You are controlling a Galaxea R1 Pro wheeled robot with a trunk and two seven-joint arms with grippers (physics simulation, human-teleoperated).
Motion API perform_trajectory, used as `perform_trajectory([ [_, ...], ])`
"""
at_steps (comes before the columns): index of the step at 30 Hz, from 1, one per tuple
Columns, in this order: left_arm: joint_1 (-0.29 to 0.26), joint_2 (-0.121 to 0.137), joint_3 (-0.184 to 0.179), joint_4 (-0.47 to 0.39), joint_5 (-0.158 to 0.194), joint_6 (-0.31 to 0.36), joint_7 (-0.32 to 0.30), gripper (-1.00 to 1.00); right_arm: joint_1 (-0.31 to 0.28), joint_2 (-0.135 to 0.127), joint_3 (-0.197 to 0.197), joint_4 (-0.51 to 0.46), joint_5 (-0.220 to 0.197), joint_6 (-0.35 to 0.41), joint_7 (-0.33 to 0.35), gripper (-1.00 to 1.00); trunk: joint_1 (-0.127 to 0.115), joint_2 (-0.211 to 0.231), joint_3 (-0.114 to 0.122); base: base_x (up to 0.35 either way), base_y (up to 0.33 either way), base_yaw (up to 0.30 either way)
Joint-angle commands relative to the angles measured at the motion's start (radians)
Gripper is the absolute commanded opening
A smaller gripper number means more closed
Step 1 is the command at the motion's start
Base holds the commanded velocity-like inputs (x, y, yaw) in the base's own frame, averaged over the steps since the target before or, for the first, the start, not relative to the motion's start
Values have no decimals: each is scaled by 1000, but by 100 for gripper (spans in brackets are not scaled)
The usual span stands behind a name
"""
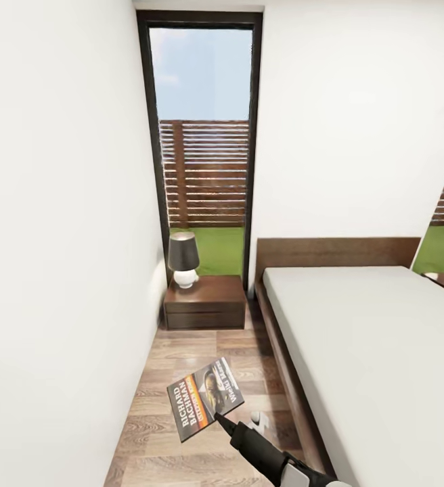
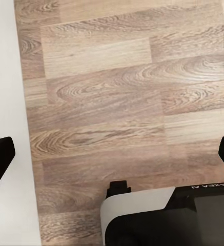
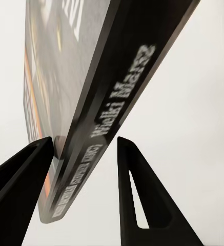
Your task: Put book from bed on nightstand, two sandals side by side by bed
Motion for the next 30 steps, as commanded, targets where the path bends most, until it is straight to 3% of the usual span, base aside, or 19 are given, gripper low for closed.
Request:
perform_trajectory([
  [1, 0, -1, 8, -1, -9, -2, -2, 100, -1, 0, 5, 4, -6, -8, 1, -100, 1, -1, 0, 178, 0, 0],
  [30, 0, -1, 8, -1, -10, -1, -1, 100, -1, 0, 5, 4, 0, -8, -3, -100, 1, -1, 0, 299, 2, -18],
])
